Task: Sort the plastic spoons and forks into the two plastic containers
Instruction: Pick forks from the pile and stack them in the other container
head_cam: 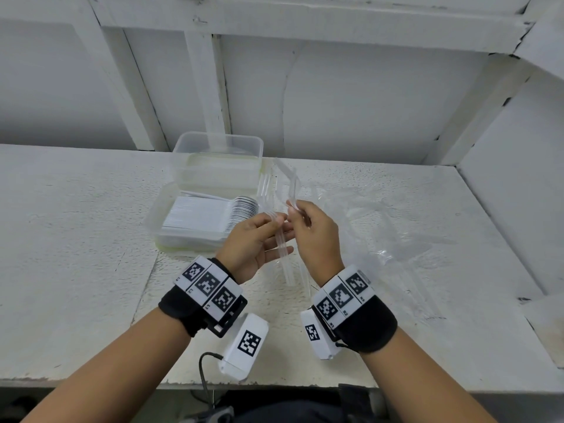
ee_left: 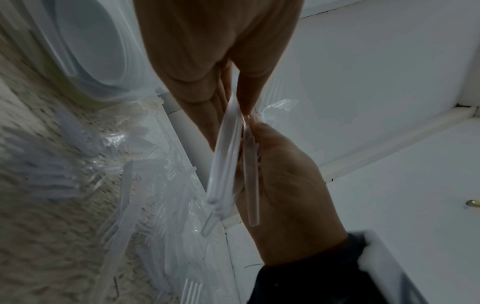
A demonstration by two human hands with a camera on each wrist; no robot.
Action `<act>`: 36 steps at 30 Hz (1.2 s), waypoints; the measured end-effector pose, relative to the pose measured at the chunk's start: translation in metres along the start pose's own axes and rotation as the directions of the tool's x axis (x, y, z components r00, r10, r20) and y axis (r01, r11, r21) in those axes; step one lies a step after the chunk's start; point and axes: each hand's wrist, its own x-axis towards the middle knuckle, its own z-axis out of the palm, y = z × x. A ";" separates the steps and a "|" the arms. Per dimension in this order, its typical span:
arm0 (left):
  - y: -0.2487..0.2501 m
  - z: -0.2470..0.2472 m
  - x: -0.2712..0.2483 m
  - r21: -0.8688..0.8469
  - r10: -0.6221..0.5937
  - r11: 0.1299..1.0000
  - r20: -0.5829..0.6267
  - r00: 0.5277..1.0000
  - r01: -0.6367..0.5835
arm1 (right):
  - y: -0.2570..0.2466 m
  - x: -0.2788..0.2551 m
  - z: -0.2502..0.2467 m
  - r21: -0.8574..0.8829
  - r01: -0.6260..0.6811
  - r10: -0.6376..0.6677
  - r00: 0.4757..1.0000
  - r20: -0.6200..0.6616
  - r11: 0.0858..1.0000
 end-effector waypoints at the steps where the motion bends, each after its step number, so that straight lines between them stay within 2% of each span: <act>1: 0.000 0.000 0.000 0.003 0.003 1.000 0.000 1.000 -0.003 | 0.001 0.000 0.001 -0.013 0.018 -0.018 1.000 0.001 1.000; 3: 0.000 0.001 0.000 0.017 0.004 1.000 0.004 1.000 -0.004 | 0.003 -0.002 0.004 -0.043 0.048 -0.048 0.999 0.010 0.998; 7: 0.001 0.002 -0.002 0.029 -0.015 0.999 0.022 1.000 0.014 | 0.006 0.000 0.005 -0.021 -0.004 0.005 0.999 0.051 1.000; 11: 0.002 0.000 0.000 0.073 -0.019 0.997 -0.012 1.000 0.020 | -0.002 0.000 -0.002 -0.010 0.012 -0.010 0.990 0.144 1.000; 13: 0.004 -0.001 0.001 0.086 -0.015 0.996 -0.041 0.999 0.019 | -0.006 0.001 -0.005 -0.006 0.018 -0.017 0.989 0.146 1.000; 17: 0.007 -0.004 0.002 0.075 0.008 0.997 -0.077 0.997 -0.002 | -0.003 0.004 -0.007 0.098 -0.074 0.063 0.992 0.110 0.992; 22: 0.008 -0.002 0.002 0.051 0.024 0.998 -0.062 0.998 -0.021 | -0.003 0.001 -0.006 0.108 -0.133 0.114 0.979 0.169 0.985; 26: 0.007 0.000 0.002 0.044 0.031 0.999 -0.042 0.999 -0.029 | -0.004 -0.002 -0.007 0.066 -0.085 0.070 0.977 0.203 0.994; 30: 0.006 -0.001 0.002 0.025 0.020 1.000 -0.044 0.999 -0.019 | -0.006 -0.002 -0.009 0.037 -0.091 0.082 0.974 0.211 0.995; 36: 0.006 -0.001 0.003 -0.005 0.026 1.000 -0.059 0.998 -0.027 | 0.000 -0.003 -0.005 -0.238 0.106 -0.071 0.986 0.153 0.965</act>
